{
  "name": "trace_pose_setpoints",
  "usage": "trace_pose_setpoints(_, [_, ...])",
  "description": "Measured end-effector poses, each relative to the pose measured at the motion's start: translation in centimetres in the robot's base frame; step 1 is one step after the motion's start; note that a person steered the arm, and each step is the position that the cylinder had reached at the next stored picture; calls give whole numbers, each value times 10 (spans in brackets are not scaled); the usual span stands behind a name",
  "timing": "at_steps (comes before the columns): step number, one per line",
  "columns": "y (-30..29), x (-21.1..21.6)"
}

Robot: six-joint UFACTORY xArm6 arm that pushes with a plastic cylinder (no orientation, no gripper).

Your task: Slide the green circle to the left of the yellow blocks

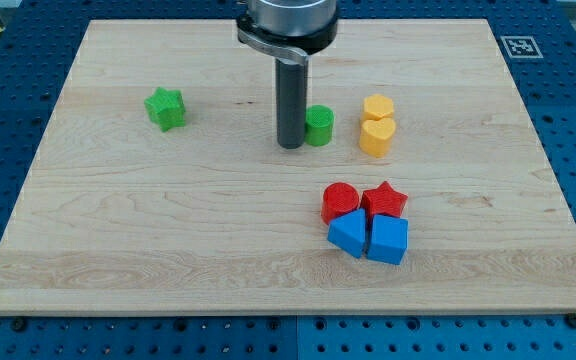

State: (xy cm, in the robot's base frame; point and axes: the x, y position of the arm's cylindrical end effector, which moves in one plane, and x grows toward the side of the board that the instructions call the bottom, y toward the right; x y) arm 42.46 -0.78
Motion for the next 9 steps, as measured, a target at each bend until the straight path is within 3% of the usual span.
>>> trace_pose_setpoints(2, [9, -22])
trace_pose_setpoints(8, [30, -16])
trace_pose_setpoints(9, [-5, -16])
